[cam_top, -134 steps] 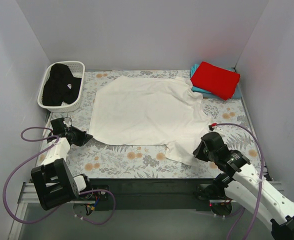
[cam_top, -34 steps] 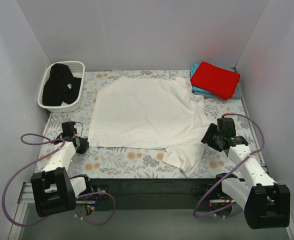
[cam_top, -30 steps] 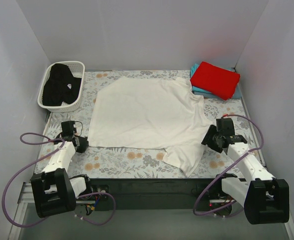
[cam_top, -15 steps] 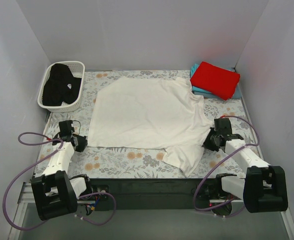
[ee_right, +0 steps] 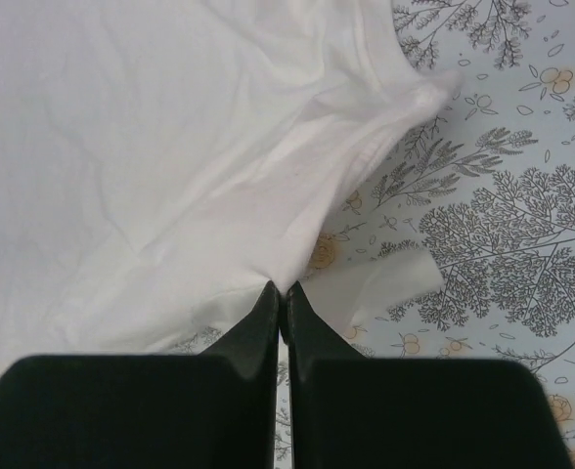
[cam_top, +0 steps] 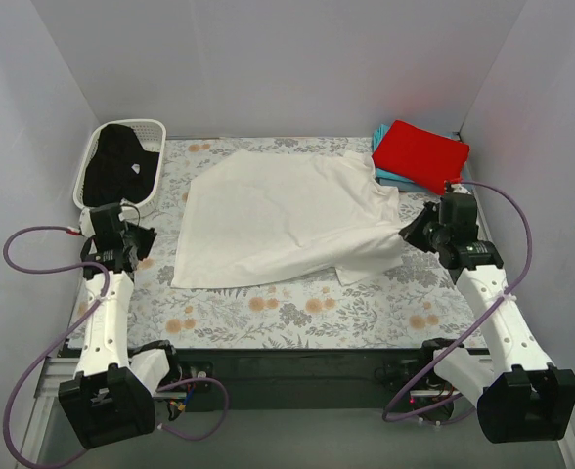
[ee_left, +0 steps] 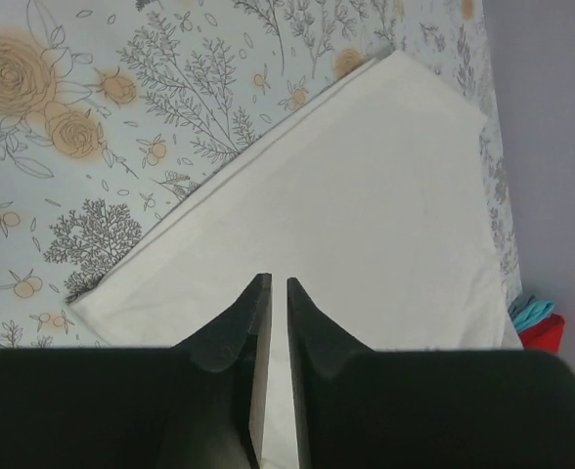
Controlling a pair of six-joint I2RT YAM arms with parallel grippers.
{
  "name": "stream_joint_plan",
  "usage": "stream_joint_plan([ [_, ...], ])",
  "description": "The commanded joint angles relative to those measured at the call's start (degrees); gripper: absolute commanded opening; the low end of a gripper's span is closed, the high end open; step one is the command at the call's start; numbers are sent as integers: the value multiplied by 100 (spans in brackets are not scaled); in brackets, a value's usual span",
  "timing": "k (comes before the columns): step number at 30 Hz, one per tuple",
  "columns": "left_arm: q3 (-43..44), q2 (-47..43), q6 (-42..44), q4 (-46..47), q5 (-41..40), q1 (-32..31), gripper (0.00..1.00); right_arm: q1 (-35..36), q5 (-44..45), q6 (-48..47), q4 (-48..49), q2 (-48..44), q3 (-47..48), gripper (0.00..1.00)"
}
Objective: Fold and stack the t-shirts
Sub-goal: Flatten the tshirt out
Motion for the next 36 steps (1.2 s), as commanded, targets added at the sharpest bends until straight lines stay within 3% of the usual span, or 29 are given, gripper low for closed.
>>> stream_joint_plan([
  [1,-57,-28,-156,-630,-236,35,13,-20,-175,-85,-195,14,-61,1],
  [2,-189,-2,-244,-666,-280,26,26,-20,-210,-85,-168,23,-141,1],
  [5,-637,104,-402,-675,-377,17,41,-20,-316,-59,-37,14,-413,1],
  [12,-1376,139,-798,-710,-588,-123,44,-20,-395,-50,174,22,-642,1],
  [25,-1658,990,-939,89,-562,-378,45,-12,-483,-85,359,110,-792,1],
  [30,-1658,1193,-921,292,-536,-378,39,-20,-492,-76,377,67,-818,1],
  [36,-1553,1317,-711,512,-360,-378,0,-20,-544,-85,377,23,-704,1],
])
